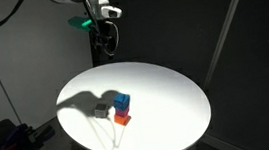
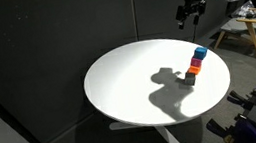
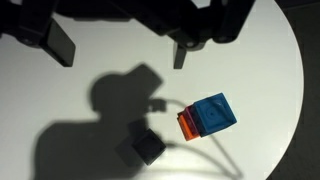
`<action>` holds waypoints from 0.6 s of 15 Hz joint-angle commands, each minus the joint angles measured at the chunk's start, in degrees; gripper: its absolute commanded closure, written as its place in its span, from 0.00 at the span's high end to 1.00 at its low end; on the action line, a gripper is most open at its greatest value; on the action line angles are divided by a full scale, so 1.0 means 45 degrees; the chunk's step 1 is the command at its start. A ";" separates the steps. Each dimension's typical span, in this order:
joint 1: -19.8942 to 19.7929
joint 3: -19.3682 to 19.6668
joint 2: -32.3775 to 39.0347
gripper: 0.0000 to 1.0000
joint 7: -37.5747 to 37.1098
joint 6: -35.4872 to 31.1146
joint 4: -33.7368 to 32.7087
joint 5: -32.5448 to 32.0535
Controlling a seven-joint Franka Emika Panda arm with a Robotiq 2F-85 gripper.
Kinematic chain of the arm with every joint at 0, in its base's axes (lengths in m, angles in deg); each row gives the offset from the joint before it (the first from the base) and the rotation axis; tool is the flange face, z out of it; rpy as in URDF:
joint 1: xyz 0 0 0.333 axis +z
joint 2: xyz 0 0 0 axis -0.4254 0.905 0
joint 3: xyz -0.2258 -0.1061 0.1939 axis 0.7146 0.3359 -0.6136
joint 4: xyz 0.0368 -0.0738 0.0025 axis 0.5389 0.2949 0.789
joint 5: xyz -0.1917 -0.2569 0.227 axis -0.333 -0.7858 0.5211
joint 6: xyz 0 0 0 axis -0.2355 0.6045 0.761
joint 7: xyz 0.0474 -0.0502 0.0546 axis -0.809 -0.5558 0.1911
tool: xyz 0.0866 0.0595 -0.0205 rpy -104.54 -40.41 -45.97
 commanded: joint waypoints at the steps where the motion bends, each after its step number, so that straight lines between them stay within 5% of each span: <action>1: -0.0009 0.0128 0.0672 1.00 0.0191 -0.0319 -0.0245 -0.0402; 9: 0.0066 0.0167 0.1022 1.00 0.0016 -0.0422 -0.0030 -0.0410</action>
